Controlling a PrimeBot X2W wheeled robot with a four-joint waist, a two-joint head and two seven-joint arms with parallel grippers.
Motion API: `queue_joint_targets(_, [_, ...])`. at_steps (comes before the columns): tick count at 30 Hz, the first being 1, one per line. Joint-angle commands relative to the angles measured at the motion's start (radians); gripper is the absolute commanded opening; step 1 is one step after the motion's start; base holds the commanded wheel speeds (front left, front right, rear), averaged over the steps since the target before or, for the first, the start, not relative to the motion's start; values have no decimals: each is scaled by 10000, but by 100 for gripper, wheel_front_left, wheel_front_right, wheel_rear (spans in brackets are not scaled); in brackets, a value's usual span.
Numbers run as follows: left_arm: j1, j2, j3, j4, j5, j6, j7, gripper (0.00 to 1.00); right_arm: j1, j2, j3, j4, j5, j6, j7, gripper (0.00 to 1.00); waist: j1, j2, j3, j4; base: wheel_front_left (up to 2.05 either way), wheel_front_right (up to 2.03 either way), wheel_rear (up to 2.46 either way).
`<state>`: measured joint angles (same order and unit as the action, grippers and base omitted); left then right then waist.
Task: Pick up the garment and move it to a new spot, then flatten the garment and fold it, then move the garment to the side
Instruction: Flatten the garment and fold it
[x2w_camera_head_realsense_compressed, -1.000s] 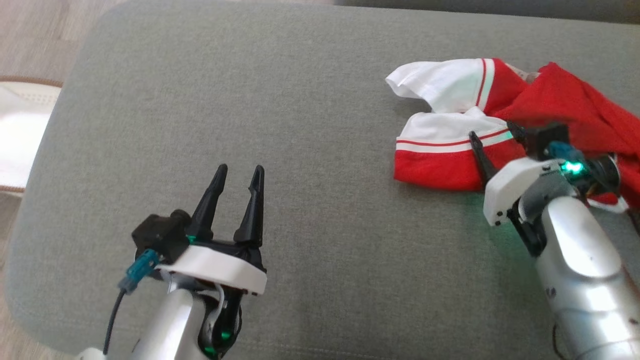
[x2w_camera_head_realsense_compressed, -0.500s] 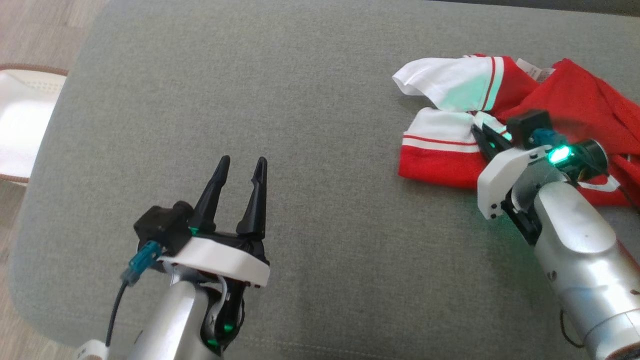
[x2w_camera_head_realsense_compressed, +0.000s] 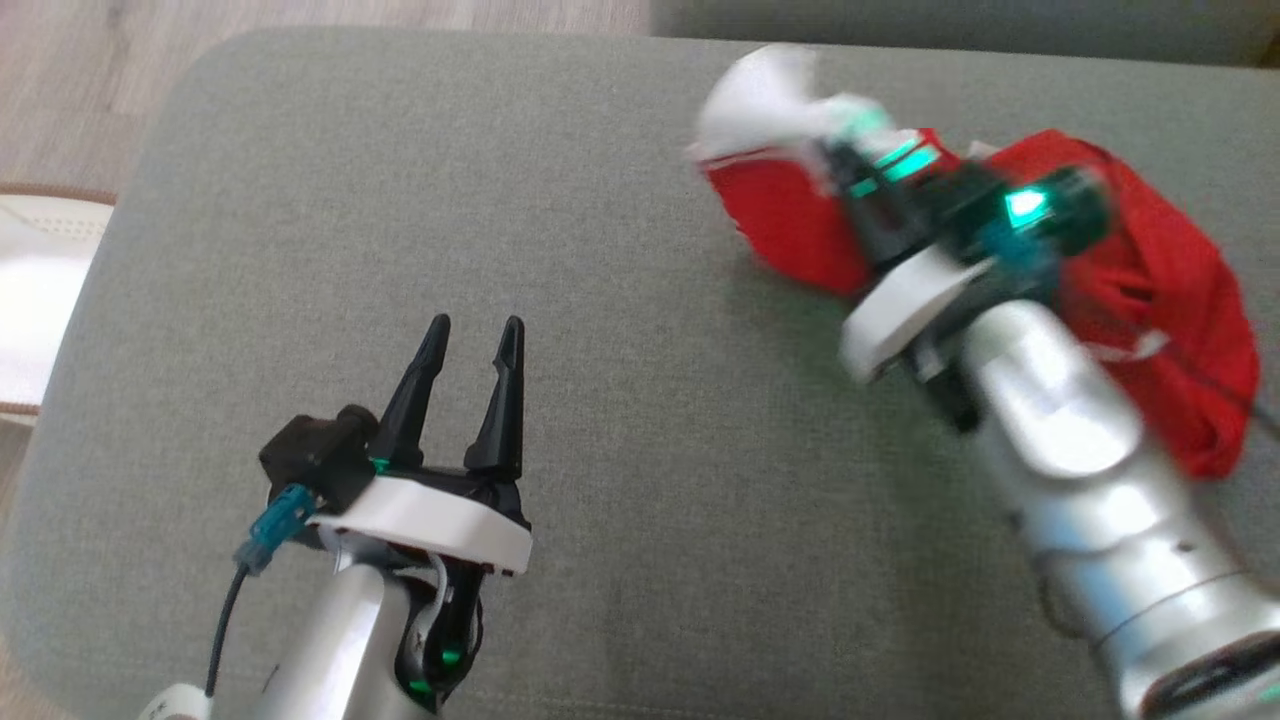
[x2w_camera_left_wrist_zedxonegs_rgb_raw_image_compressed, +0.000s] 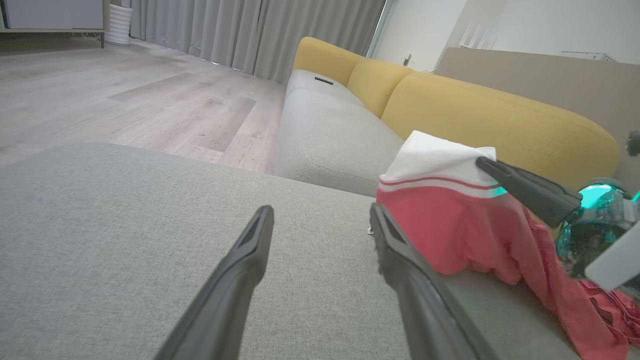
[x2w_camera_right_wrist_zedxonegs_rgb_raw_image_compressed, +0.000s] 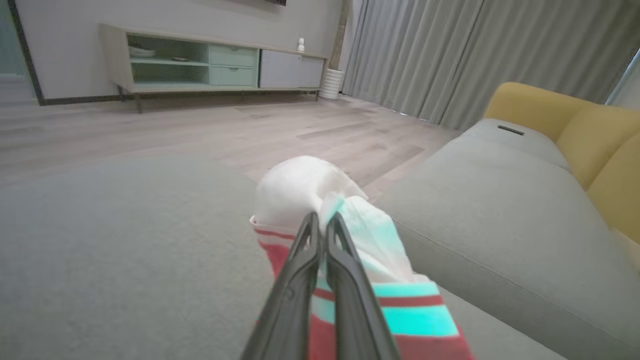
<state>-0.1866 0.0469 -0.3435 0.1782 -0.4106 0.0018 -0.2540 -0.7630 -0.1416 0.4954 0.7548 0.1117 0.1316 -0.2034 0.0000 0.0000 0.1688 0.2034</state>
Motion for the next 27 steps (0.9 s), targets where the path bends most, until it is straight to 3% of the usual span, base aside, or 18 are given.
queue_joint_targets(1, [-165,33,359,-341,1,49,-78,100,347,341,485,-421,-144,-9,-111,0,0,0,-121,-54,0,0,0])
queue_joint_targets(6, [121,33,555,-262,89,10,-78,100,1730,626,1848,-906,-474,-9,-77,0,0,0,-475,-255,0,0,0])
queue_joint_targets(7, [178,33,597,-232,102,5,-78,100,2028,668,2189,-957,-481,-9,-18,19,0,0,-552,-308,0,0,0])
queue_joint_targets(8, [227,33,633,-204,114,0,-78,100,2322,708,2500,-1021,-375,-9,39,72,0,0,-607,-356,0,0,0])
queue_joint_targets(9, [265,33,667,-183,126,-7,-78,100,2596,740,2814,-1089,-186,-9,120,100,0,0,-663,-407,0,0,0])
queue_joint_targets(14, [408,33,823,-207,180,-36,-78,100,3148,673,3565,-1498,431,-9,279,100,0,0,-860,-714,0,0,0])
queue_joint_targets(18, [493,33,919,-273,219,-61,-78,100,3360,321,3061,-2014,809,-9,239,100,0,0,-1005,-1065,0,0,0])
queue_joint_targets(23, [555,33,999,-412,188,-29,-78,100,3875,-68,774,-2846,645,-9,73,100,0,0,-1126,-1468,0,0,0])
queue_joint_targets(27, [586,33,994,-528,164,10,-78,100,4774,-22,-1856,-3644,37,-9,-33,100,0,0,-1118,-1741,0,0,0])
